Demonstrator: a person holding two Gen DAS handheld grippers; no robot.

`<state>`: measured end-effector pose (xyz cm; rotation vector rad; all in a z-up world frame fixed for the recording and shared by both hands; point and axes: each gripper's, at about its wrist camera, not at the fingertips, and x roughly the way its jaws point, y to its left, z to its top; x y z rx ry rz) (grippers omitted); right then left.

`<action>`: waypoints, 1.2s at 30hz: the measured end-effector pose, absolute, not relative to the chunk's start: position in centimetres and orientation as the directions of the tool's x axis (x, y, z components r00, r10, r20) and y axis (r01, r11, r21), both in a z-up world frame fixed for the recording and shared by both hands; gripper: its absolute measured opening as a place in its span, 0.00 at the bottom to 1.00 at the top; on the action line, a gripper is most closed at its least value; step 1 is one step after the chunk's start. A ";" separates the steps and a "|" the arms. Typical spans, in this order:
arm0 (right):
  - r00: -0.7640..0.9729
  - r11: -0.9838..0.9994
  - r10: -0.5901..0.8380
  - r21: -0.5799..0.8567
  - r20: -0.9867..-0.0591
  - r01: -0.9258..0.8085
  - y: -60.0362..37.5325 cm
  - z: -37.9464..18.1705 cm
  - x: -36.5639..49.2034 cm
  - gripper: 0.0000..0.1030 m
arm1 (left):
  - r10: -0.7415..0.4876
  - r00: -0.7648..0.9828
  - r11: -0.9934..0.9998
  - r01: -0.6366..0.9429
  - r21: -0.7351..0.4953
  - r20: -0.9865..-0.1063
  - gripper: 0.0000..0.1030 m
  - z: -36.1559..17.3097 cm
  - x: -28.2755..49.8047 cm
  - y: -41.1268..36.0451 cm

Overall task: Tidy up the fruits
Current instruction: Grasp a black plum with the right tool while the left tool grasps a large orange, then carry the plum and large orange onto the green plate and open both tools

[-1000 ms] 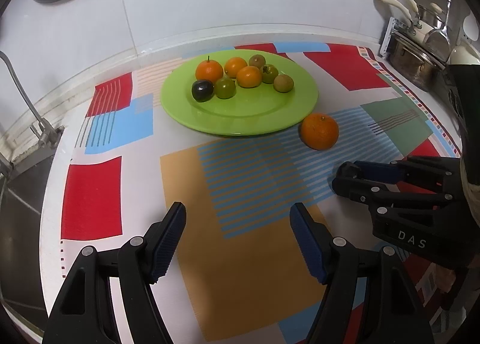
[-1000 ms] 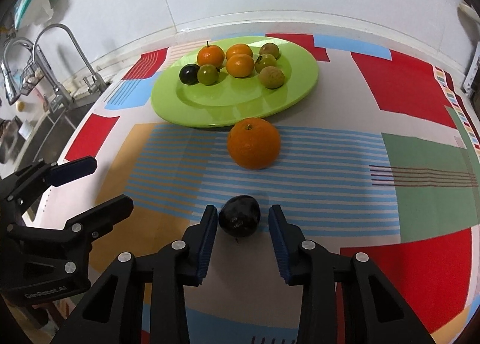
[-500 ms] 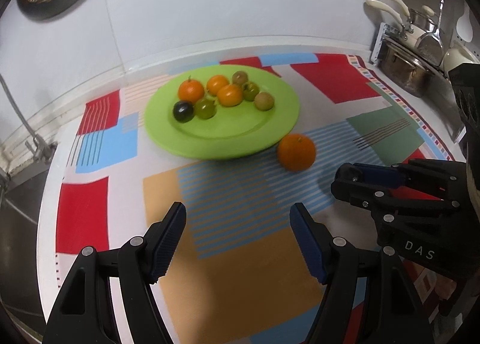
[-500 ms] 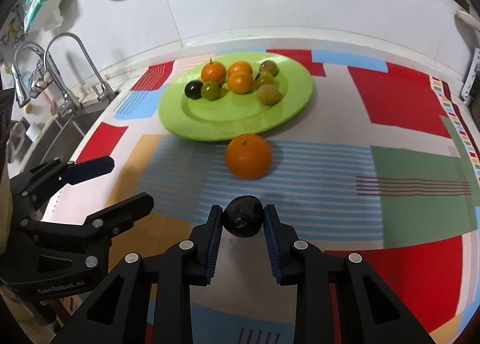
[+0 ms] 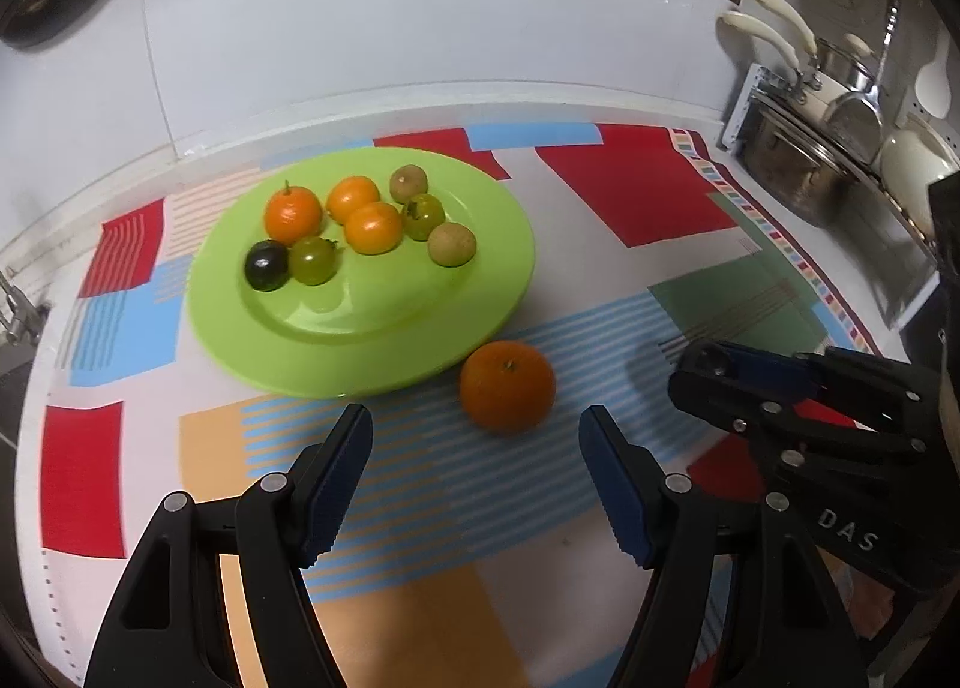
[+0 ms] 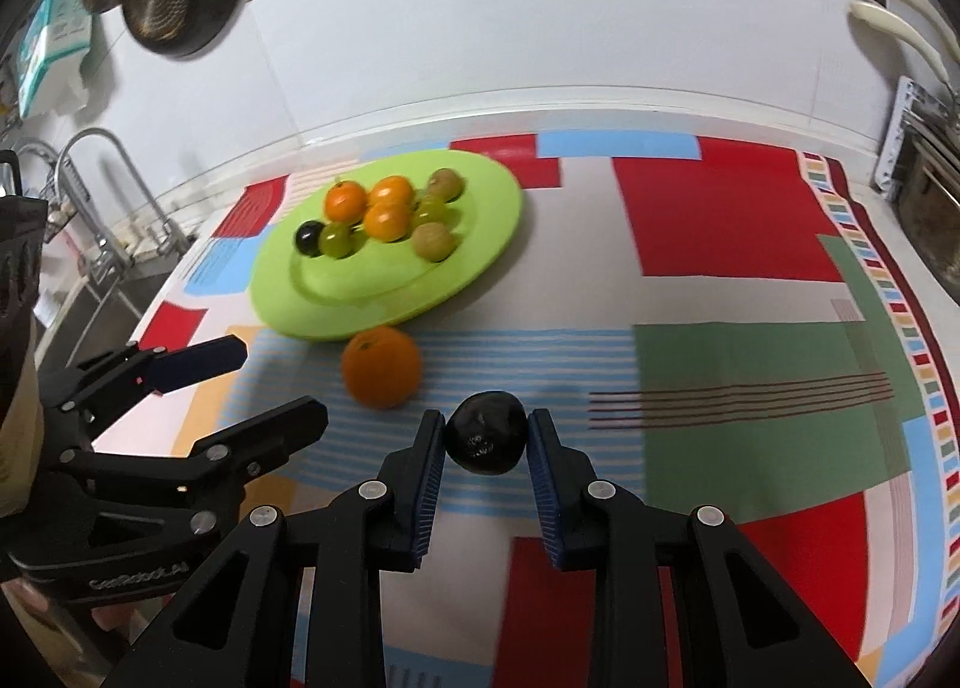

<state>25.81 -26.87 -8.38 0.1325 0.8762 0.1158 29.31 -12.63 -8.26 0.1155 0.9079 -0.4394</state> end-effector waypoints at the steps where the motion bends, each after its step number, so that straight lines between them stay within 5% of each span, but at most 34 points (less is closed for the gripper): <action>1: 0.635 0.986 0.148 0.161 -0.758 -0.038 -27.2 -8.4 26.0 0.28 | -0.318 0.533 0.906 0.414 -0.086 -0.784 0.68 -8.5 29.5 -12.9; 8: 0.641 0.986 0.133 0.169 -0.756 -0.005 -28.9 -8.6 26.7 0.28 | -0.303 0.518 0.910 0.406 -0.082 -0.800 0.67 -9.9 30.6 -14.5; 19: 0.629 0.982 0.151 0.189 -0.762 -0.007 -29.6 -9.1 27.3 0.28 | -0.293 0.486 0.916 0.390 -0.096 -0.823 0.41 -11.0 31.5 -15.4; 36: 0.639 0.979 0.173 0.201 -0.749 -0.030 -29.2 -8.0 26.3 0.28 | -0.325 0.510 0.906 0.411 -0.106 -0.796 0.40 -8.9 29.5 -14.4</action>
